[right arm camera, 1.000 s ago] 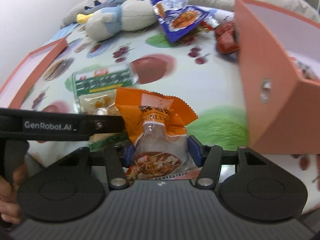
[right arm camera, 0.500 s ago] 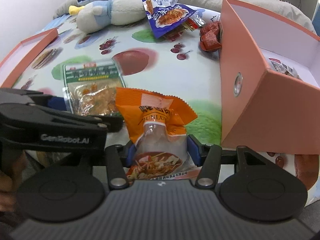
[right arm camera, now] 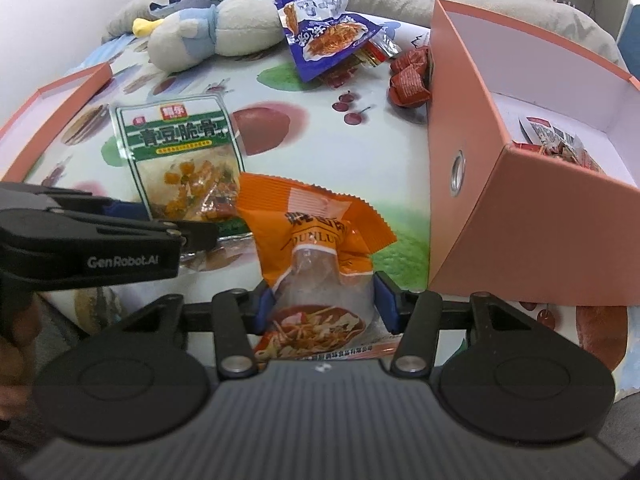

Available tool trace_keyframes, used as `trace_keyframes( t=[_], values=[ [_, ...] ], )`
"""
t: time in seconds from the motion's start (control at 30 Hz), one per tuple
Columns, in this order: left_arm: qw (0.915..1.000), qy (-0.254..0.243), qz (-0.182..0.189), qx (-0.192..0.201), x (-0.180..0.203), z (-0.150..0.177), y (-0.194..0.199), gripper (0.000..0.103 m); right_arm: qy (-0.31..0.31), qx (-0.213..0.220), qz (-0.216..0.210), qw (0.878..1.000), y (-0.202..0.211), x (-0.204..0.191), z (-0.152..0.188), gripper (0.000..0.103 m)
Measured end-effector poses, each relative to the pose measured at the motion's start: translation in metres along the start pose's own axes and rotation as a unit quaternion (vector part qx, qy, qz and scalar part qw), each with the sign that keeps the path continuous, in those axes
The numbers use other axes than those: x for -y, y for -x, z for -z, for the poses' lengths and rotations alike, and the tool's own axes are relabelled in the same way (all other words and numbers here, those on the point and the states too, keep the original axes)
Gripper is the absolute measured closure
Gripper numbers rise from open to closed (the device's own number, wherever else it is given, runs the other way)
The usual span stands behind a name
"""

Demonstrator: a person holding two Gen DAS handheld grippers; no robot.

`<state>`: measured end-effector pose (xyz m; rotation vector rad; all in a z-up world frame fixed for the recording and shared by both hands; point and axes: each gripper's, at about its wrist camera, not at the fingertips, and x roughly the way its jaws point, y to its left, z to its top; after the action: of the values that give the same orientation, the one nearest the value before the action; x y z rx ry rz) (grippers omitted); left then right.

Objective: Organize snacks
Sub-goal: 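Lift the green pack with the left gripper while the right lifts the orange pack, then carry both held packs up and over to the white box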

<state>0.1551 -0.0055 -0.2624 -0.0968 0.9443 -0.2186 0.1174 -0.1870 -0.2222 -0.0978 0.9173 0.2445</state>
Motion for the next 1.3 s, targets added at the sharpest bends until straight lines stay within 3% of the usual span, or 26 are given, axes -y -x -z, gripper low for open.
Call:
trace_keyframes(
  t=[0.5,0.97,1.3],
  values=[
    [0.9977,0.056,0.013,0.035,-0.010,-0.020,0.048,0.066,-0.003,0.021,-0.026,0.999,0.033,-0.003,-0.034,0.050],
    [0.9928,0.046,0.039,0.103,0.009,-0.086,0.110,0.068,-0.010,0.089,-0.024,0.996,0.086,0.016,-0.089,0.050],
    [0.9868,0.030,0.063,0.147,0.037,-0.136,0.138,0.069,-0.018,0.155,0.008,0.988,0.123,0.053,-0.126,0.050]
  ],
)
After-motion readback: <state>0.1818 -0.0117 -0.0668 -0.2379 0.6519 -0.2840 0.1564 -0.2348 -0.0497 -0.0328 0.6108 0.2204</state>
